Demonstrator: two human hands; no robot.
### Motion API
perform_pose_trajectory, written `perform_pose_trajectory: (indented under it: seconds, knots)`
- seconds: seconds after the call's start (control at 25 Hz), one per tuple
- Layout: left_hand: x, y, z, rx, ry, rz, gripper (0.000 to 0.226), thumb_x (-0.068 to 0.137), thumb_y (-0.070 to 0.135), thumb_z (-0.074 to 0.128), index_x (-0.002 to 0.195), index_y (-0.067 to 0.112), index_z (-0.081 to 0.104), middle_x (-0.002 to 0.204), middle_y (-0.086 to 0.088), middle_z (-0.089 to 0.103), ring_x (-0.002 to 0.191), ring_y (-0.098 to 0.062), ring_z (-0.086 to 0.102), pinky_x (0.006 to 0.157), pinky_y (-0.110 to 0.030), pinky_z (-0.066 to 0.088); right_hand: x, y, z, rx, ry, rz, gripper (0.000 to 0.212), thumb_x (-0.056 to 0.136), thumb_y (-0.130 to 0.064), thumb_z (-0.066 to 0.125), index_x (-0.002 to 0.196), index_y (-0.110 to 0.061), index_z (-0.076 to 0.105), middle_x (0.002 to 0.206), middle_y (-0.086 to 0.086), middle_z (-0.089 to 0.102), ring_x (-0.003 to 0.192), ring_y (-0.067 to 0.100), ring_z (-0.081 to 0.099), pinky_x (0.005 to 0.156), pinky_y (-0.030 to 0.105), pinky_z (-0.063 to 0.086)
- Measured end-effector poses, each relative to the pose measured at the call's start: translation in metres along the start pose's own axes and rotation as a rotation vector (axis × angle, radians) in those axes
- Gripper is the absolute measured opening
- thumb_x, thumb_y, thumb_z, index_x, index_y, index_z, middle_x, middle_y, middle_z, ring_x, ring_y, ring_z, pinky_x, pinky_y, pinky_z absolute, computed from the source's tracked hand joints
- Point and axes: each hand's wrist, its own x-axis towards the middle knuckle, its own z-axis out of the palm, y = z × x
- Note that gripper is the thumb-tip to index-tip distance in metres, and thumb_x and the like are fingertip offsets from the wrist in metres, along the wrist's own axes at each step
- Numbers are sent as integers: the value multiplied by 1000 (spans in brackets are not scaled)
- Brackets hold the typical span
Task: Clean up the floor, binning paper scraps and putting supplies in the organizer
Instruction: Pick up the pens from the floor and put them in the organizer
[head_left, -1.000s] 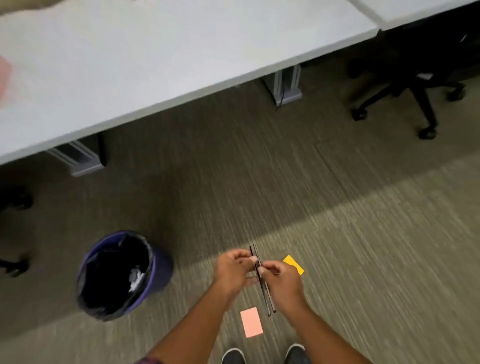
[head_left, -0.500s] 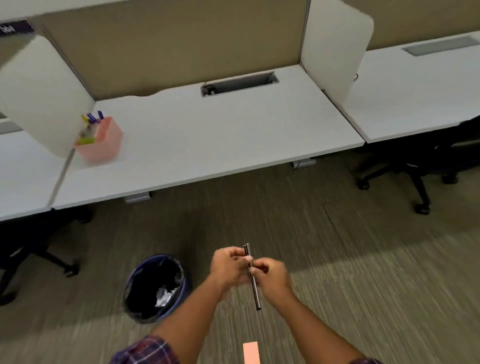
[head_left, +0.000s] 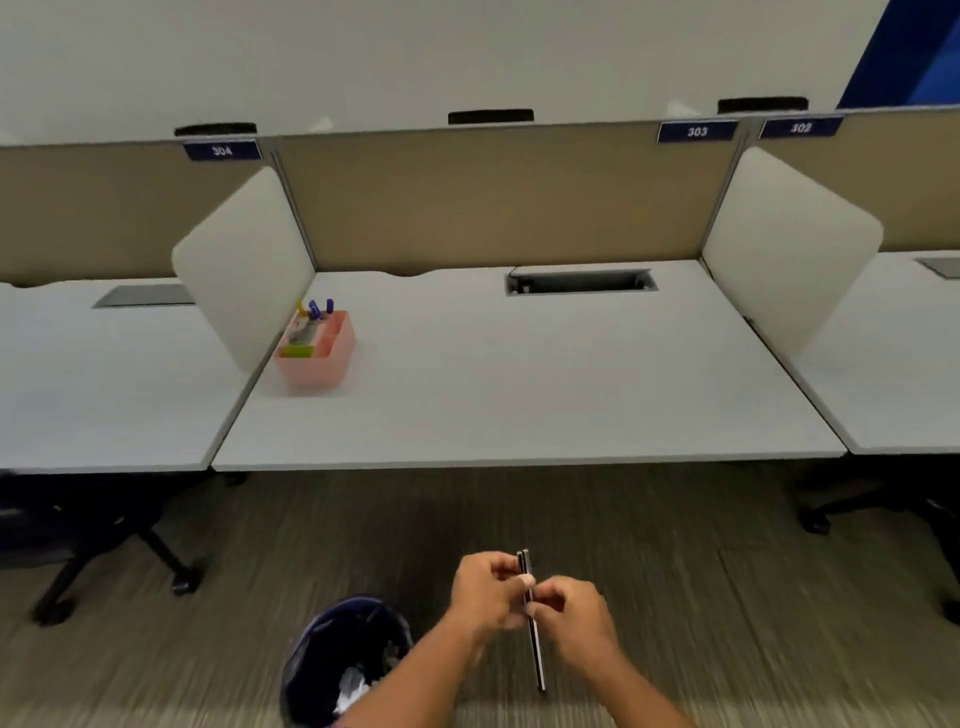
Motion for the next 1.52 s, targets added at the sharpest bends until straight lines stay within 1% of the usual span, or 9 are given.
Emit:
perform_pose_trajectory:
  seconds: [0.08,0.2,0.32,0.52,0.72,0.8,0.96,1.28,1.52]
  knots:
    - [24,19,-24,13,-20,7,11,89,11,77,98,17,75,97,-11,80,85,-21,81,77,-51,66,25,-35,4,-33,-10,27,18,80,-27,82,70,-35,69,71,-9,70,68,0,65,58,14,46]
    - [63,66,-76,49,-34,67,7,92,12,74,92,18,77,92,-7,80,85,-17,80,75,-38,67,78,-98,15,-48,-8,54,10,83,-26,81,79,-30,73,80,-8,72,77,5,69,68,19,56]
    - [104,111,-147,19,-26,136,6,94,12,73,97,16,76,98,-7,79,89,-16,79,77,-33,67,139,-166,38,-55,-11,-57,8,82,-28,81,81,-29,73,81,-9,73,78,7,70,74,27,60]
    - [142,159,-238,-10,62,219,6,92,11,75,97,13,77,98,-5,78,89,-14,79,75,-28,65,202,-258,77,-34,-67,-184,10,90,-25,74,97,-29,70,92,-9,71,85,6,68,80,21,58]
    - [184,202,-303,-18,189,267,8,92,9,75,99,13,77,96,-4,78,81,-13,78,65,-19,60,262,-335,100,-8,-94,-292,13,90,-18,73,99,-25,70,89,-9,73,80,6,72,79,22,61]
    - [205,224,-327,-8,228,291,10,93,10,75,102,13,77,98,-5,78,86,-17,78,69,-22,63,292,-364,107,-19,-90,-322,12,89,-17,74,96,-25,69,87,-8,73,79,9,72,80,29,63]
    - [258,280,-376,47,315,350,8,92,14,76,99,13,79,95,-5,78,90,-22,78,86,-40,66,365,-428,112,22,-91,-400,6,85,-20,75,89,-25,74,82,-6,74,77,13,71,77,41,62]
    - [382,413,-486,133,569,482,18,86,13,81,104,16,81,90,-3,79,86,-23,77,88,-46,65,534,-579,124,31,-103,-612,20,100,-18,61,112,-14,76,104,5,78,90,17,69,88,31,57]
    - [471,432,-539,131,651,440,19,90,13,79,108,10,79,93,-9,78,89,-29,77,91,-50,63,626,-612,160,-22,-236,-641,33,102,-7,51,127,-18,69,126,3,72,115,18,66,103,31,52]
